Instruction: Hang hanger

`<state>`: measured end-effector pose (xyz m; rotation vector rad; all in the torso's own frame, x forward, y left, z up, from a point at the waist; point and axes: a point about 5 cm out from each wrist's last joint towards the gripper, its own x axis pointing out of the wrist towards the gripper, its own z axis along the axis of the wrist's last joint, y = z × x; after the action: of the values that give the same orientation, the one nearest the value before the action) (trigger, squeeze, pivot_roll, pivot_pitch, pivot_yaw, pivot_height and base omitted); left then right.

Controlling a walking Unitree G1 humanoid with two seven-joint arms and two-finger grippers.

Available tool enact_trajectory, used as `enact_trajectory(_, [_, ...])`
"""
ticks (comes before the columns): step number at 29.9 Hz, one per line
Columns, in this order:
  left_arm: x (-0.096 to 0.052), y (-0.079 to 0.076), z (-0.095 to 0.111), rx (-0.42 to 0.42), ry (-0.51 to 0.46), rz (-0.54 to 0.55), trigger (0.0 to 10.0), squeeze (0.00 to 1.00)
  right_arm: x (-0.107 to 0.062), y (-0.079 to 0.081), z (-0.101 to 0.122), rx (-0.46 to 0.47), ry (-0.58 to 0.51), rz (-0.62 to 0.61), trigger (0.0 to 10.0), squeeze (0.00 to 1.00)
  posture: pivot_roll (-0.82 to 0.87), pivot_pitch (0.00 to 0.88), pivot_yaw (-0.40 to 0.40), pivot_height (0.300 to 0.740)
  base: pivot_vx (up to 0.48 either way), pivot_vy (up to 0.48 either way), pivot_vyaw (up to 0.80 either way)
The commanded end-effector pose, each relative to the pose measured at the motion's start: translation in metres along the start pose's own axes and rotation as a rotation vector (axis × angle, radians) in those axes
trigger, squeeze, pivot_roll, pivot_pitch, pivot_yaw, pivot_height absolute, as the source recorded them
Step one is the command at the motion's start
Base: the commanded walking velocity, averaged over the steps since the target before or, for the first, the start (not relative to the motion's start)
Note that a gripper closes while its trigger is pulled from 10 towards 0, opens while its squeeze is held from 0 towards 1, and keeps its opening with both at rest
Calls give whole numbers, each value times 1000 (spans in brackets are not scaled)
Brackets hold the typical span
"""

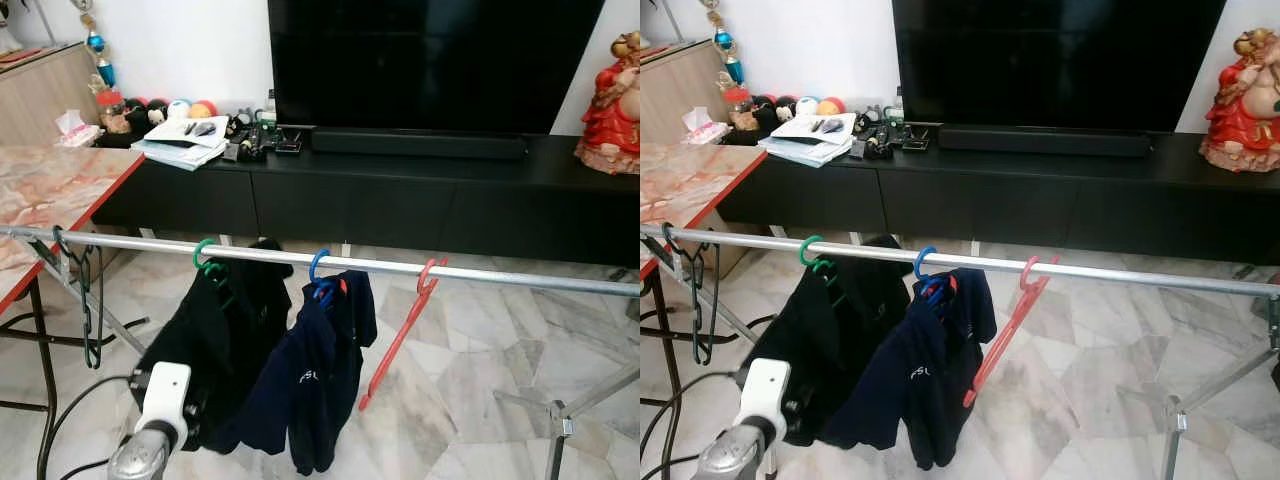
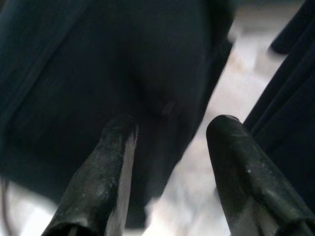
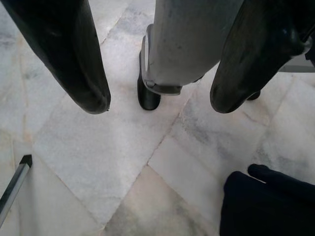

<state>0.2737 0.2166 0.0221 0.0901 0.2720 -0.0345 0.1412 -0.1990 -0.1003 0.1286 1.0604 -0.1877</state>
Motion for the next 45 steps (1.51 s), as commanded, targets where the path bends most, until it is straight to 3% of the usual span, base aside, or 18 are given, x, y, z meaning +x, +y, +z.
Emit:
enact_trajectory(1, [-1, 0, 11, -16, -68, -14, 10000, 0, 0, 4, -4, 0, 8, 4, 10000, 0, 11, 0, 53, 740, 0, 0, 0])
enact_trajectory(7, [-3, -6, 46, -19, -221, -39, 10000, 0, 0, 17, -5, -7, 10, 20, 10000, 0, 23, 0, 55, 740, 0, 0, 0])
enact_trajectory(19, [1, -21, 65, -16, -259, -113, 10000, 0, 1, 17, 1, 4, -5, 16, 10000, 0, 20, 0, 58, 740, 0, 462, 0])
enact_trajectory(25, [1, -27, 72, -18, -254, -165, 10000, 0, 2, 15, 4, 6, -8, 10, 10000, 0, 25, 0, 53, 740, 0, 386, 0])
enact_trajectory(37, [2, -42, 88, -8, -234, -381, 10000, 0, 2, 13, 9, 2, -18, 9, 10000, 0, 40, 6, 44, 740, 0, 0, 0])
enact_trajectory(45, [23, -50, 88, 109, -131, -443, 10000, 0, 3, 16, 15, 3, -26, 10, 10000, 0, 38, 17, 30, 740, 0, 0, 0])
